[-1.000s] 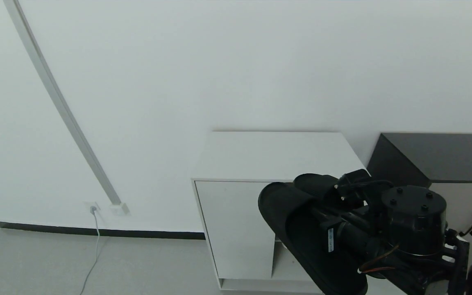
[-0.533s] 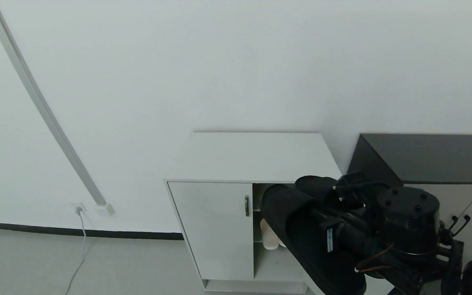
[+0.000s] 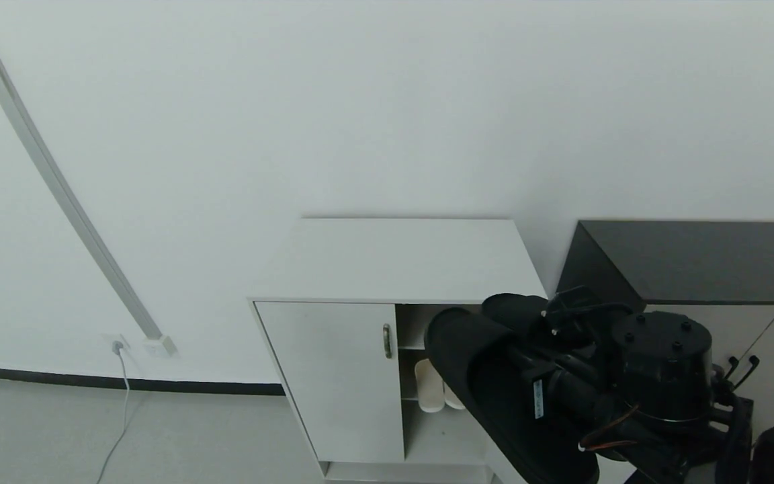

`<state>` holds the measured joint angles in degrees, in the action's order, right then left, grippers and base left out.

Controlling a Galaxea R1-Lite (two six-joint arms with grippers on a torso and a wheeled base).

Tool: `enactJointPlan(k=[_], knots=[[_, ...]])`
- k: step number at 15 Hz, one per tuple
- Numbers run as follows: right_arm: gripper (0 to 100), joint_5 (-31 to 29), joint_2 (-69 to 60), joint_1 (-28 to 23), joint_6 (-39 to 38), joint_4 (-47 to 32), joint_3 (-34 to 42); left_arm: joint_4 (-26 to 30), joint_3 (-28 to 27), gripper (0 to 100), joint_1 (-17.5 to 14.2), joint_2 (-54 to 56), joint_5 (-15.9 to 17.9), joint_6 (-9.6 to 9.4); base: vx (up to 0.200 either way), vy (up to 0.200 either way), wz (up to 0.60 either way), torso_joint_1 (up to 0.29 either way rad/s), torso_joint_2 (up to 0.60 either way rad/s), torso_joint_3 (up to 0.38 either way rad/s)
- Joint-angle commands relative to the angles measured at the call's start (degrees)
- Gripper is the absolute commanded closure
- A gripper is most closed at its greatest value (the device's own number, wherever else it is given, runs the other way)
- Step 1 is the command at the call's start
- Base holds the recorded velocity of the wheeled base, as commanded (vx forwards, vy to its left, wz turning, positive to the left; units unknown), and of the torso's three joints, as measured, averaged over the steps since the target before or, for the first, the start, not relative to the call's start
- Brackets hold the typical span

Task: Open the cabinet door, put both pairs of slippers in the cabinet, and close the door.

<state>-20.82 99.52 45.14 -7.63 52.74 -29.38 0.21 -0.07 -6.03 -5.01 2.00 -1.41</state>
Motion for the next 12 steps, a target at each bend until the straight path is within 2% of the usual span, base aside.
enactJointPlan(k=[1,7,12], knots=[[100,0.0,0.3,-0.1,0.1,0.0,0.3,-0.1,0.1,100,0.0,-0.1,0.0,0.01,0.0,0.0,0.0,0.0,0.0,0.0],[100,0.0,0.7,-0.1,0.1,0.0,0.7,0.0,0.0,100,0.0,-0.1,0.0,0.01,0.0,0.0,0.0,-0.008,0.01,0.008],[100,0.0,1.1,-0.1,0.1,0.3,0.8,0.0,0.1,100,0.0,-0.1,0.0,0.01,0.0,0.0,0.0,-0.143,0.32,0.169]])
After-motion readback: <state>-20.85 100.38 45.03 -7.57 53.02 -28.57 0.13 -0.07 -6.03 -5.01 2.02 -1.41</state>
